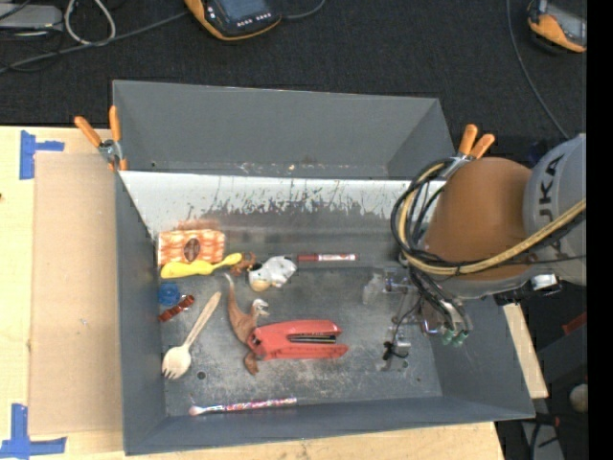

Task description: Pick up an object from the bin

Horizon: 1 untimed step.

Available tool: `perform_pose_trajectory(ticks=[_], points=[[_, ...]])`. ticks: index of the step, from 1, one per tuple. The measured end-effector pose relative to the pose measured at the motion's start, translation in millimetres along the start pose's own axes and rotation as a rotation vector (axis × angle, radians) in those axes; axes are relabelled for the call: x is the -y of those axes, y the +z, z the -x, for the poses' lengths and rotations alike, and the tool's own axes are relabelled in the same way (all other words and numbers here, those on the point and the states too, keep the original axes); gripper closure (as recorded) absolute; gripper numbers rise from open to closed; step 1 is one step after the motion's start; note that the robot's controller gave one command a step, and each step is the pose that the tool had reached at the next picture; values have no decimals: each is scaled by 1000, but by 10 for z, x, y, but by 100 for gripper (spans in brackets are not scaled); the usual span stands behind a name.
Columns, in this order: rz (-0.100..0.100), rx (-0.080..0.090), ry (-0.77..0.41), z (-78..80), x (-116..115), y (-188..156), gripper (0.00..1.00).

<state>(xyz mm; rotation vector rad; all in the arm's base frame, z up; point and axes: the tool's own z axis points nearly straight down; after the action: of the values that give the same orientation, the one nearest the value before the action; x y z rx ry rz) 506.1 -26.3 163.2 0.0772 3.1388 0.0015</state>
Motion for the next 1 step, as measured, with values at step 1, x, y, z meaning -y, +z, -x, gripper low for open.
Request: perform_pose_trajectory(ticks=[1], points=[[-2,-2,-172,163,-393,-38,0]])
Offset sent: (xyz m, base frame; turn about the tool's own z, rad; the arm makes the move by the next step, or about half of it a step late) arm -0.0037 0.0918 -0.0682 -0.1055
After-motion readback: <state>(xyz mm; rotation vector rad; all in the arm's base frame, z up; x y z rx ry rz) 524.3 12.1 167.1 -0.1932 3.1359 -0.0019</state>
